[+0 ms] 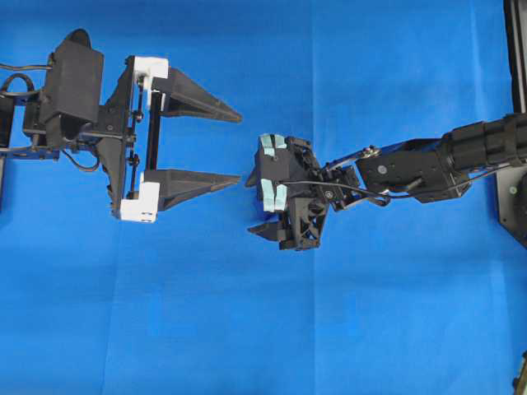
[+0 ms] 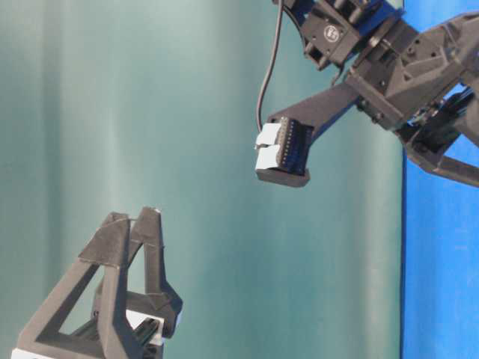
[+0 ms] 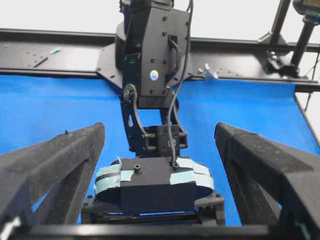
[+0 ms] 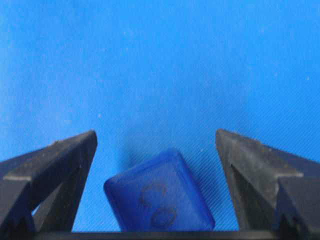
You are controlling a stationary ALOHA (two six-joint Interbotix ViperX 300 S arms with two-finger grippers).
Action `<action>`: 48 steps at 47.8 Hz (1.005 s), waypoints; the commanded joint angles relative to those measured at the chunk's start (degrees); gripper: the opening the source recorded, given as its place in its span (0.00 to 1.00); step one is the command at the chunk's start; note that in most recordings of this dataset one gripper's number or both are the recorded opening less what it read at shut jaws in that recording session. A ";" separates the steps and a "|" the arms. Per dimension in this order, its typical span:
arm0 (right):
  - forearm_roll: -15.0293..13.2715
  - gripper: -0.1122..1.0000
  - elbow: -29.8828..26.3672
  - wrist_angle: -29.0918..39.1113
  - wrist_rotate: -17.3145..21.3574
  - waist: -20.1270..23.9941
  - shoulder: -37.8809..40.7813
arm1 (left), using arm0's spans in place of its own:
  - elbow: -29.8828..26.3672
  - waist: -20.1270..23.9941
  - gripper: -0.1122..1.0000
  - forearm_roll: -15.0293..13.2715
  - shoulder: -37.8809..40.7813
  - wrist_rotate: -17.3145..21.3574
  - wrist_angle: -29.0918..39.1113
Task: Handover the blue block to the right arm after grasping it with the left arm, then place it in the designated position.
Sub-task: 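Open the right gripper to release the cube on the table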
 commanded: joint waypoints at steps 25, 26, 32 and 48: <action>-0.09 0.92 0.62 14.06 -0.26 1.58 -19.16 | -0.79 -0.09 0.94 0.09 -0.62 0.09 -0.26; -0.18 0.92 0.79 14.41 -0.26 1.58 -19.86 | -0.88 -0.09 0.94 0.18 -0.62 0.09 -0.26; -0.18 0.92 2.29 16.00 -0.26 1.67 -24.87 | -0.79 -0.09 0.94 0.18 -0.70 0.09 -0.26; -0.44 0.92 6.94 18.54 -0.44 1.58 -39.81 | -0.97 -0.09 0.94 0.09 -0.62 0.09 -0.26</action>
